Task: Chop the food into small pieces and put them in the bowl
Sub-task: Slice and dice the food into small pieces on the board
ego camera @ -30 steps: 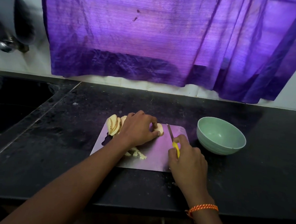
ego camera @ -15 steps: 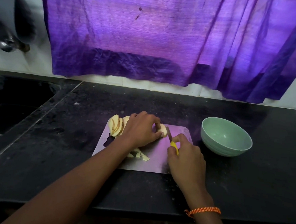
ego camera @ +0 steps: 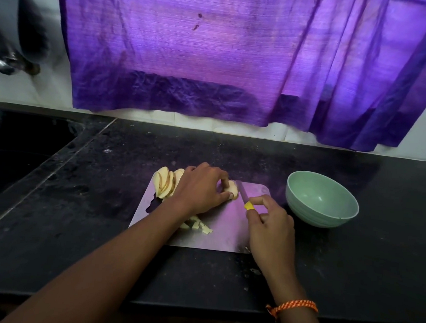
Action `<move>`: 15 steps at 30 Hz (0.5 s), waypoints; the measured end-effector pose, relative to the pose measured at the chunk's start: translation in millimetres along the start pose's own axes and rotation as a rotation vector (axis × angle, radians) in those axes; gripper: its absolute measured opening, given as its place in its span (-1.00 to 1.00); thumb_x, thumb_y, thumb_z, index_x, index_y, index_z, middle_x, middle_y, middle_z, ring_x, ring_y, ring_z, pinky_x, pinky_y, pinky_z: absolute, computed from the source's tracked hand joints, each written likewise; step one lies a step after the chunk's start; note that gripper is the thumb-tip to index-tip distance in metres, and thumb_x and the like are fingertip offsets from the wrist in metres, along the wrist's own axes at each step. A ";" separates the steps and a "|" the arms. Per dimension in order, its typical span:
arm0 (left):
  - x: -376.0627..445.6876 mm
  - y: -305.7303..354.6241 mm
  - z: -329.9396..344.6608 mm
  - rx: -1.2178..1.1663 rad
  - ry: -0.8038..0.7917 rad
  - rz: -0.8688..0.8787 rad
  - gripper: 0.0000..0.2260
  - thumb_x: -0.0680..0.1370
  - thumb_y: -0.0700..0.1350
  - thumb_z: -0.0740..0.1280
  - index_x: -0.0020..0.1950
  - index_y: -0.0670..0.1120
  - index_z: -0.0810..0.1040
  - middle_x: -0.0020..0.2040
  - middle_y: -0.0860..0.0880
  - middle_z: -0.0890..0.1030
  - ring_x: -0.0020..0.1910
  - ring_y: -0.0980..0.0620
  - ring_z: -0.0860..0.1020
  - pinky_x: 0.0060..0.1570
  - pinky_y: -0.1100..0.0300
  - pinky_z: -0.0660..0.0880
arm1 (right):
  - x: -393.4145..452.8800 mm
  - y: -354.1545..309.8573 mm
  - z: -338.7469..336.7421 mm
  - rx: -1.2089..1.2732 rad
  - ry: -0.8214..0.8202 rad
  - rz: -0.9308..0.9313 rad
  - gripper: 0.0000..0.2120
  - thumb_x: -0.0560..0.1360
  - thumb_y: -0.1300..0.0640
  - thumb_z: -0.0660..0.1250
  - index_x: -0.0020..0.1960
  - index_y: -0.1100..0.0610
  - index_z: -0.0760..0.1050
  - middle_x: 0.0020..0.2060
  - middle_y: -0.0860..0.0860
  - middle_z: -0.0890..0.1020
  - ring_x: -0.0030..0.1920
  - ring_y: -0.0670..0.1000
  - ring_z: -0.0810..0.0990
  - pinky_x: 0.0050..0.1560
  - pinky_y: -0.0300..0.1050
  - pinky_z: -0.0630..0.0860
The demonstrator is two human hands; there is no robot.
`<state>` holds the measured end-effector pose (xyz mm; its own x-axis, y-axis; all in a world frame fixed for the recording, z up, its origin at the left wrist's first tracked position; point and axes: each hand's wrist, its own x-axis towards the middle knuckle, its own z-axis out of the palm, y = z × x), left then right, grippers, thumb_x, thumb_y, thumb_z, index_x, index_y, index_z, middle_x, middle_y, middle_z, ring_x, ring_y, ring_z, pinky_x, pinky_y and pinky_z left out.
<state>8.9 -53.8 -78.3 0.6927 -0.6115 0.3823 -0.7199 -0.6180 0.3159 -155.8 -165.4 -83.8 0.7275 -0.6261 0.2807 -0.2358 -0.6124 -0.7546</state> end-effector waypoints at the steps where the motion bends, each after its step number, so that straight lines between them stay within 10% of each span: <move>1: 0.0 -0.1 -0.2 0.000 -0.006 0.001 -0.75 0.57 0.24 0.46 0.08 0.11 0.68 0.09 0.14 0.69 0.13 0.07 0.50 0.18 -0.02 0.41 | 1.5 1.3 0.0 0.011 0.015 0.012 -0.86 0.58 0.03 0.31 0.13 -0.12 0.54 -0.28 0.03 0.62 -0.20 0.08 0.59 -0.28 -0.10 0.40; 15: 0.5 -1.9 1.7 -0.014 -0.026 -0.019 -0.73 0.55 0.28 0.47 0.08 0.12 0.69 0.12 0.15 0.69 0.20 0.04 0.52 0.21 -0.04 0.38 | -3.6 -19.4 -1.7 -0.418 -0.089 -0.140 -0.63 0.68 -0.01 0.15 0.47 -0.09 0.33 -0.14 -0.04 0.44 -0.20 -0.02 0.39 -0.25 -0.11 0.29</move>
<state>10.7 -53.8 -80.1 0.7069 -0.6126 0.3535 -0.7071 -0.6228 0.3349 -155.0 -152.1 -69.2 0.8193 -0.4906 0.2968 -0.3582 -0.8420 -0.4033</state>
